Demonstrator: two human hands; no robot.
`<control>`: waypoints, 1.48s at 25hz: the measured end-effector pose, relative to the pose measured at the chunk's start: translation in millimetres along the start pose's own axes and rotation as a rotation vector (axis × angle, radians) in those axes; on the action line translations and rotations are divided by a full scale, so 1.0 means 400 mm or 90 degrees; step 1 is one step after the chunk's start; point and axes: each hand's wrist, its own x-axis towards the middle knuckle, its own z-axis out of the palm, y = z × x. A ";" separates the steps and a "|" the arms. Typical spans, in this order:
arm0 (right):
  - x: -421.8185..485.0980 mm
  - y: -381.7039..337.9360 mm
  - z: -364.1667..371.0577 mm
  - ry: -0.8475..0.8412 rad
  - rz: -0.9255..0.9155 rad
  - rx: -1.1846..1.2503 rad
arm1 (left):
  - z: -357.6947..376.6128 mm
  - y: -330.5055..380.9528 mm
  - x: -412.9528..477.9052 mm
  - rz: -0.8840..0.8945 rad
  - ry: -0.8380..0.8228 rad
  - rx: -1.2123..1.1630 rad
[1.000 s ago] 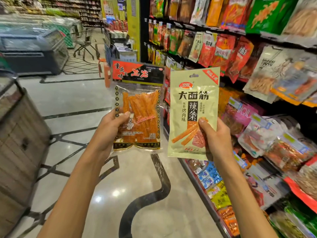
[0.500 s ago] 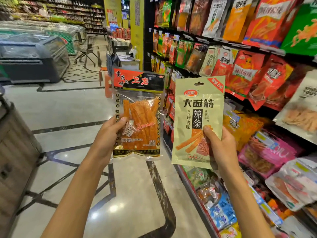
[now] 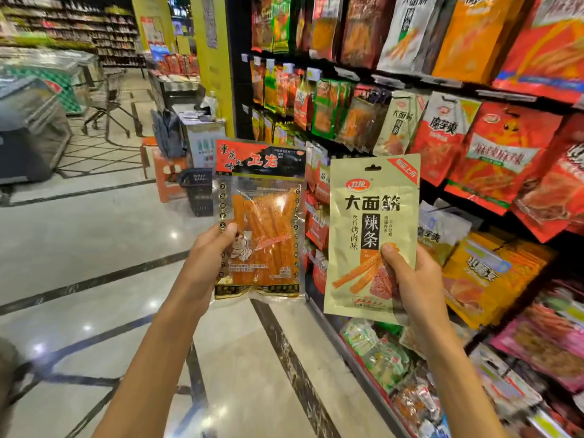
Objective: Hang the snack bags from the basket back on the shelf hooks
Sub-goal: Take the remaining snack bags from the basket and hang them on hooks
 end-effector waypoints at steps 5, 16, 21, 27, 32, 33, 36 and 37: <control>0.156 0.038 0.140 0.048 0.009 0.005 | -0.061 0.016 0.289 -0.006 -0.025 0.042; 0.597 0.177 0.337 0.147 0.032 -0.004 | 0.028 -0.009 0.882 -0.028 -0.115 0.070; 0.819 0.204 0.363 0.232 0.040 -0.005 | 0.162 0.022 1.156 -0.012 -0.190 0.113; 0.971 0.207 0.364 0.294 0.033 -0.033 | 0.314 0.009 1.427 -0.011 -0.298 0.102; 1.042 0.213 0.353 0.383 0.048 -0.064 | 0.452 0.015 1.573 -0.011 -0.367 0.085; 1.056 0.212 0.355 0.401 0.048 -0.068 | 0.477 0.014 1.603 -0.017 -0.374 0.074; 1.108 0.206 0.375 0.460 0.055 -0.073 | 0.552 0.027 1.697 -0.030 -0.395 0.057; 1.125 0.204 0.384 0.473 0.060 -0.076 | 0.572 0.029 1.728 -0.033 -0.413 0.059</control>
